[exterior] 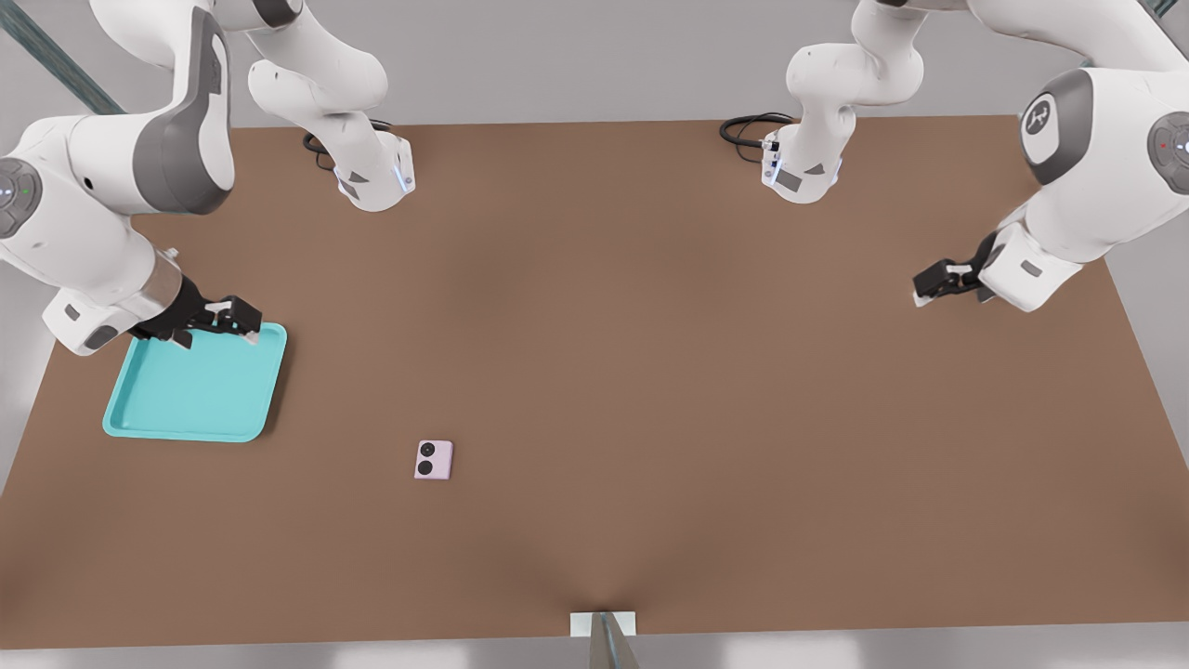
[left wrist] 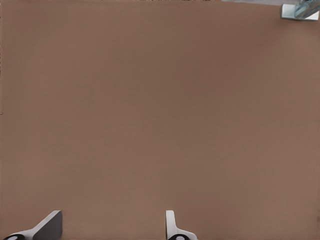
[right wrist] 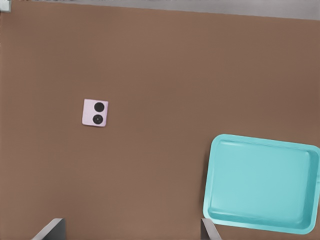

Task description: Keep left arm still and place phone on the tray with right arm

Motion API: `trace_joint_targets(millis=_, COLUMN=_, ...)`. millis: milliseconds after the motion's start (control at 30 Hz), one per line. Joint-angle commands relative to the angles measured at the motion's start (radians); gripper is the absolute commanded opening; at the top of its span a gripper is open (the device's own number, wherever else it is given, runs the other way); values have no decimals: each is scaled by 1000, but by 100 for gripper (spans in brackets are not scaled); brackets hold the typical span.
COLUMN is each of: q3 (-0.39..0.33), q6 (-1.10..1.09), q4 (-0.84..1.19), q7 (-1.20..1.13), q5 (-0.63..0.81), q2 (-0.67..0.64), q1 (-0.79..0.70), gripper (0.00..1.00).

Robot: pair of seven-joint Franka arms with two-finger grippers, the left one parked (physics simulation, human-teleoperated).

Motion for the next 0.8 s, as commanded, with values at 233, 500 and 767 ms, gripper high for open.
trace_joint_targets(millis=233, q3=71, q6=367, q4=90, q7=178, q5=-2, q2=330, q1=42, gripper=100)
trace_joint_targets(millis=500, q3=71, q6=601, q4=26, q7=517, q5=3, q2=541, q1=172, gripper=100)
trace_joint_targets(millis=767, q3=71, q6=628, q4=-11, q7=641, q5=9, q2=626, q1=195, gripper=100)
